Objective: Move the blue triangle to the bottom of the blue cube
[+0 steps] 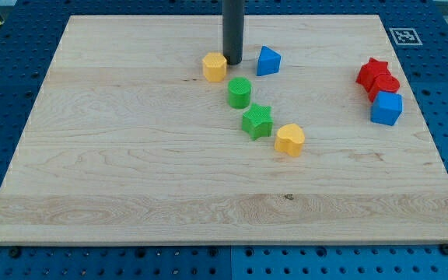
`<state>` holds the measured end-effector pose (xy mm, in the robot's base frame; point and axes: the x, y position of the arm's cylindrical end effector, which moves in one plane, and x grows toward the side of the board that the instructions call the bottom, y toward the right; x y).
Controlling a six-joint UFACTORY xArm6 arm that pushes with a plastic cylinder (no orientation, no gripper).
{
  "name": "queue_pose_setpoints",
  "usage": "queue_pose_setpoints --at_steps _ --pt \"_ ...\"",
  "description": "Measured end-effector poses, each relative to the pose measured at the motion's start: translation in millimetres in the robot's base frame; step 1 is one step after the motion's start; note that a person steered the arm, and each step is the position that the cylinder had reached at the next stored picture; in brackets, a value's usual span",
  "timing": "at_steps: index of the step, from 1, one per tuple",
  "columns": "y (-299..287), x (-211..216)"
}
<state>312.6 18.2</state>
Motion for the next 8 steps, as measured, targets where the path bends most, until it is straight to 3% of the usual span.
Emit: queue_pose_setpoints --at_steps 2,4,6,8 --pt "60.2 18.8" --pt "90.9 -5.6" --pt "99.8 33.4" --pt "97.8 41.2"
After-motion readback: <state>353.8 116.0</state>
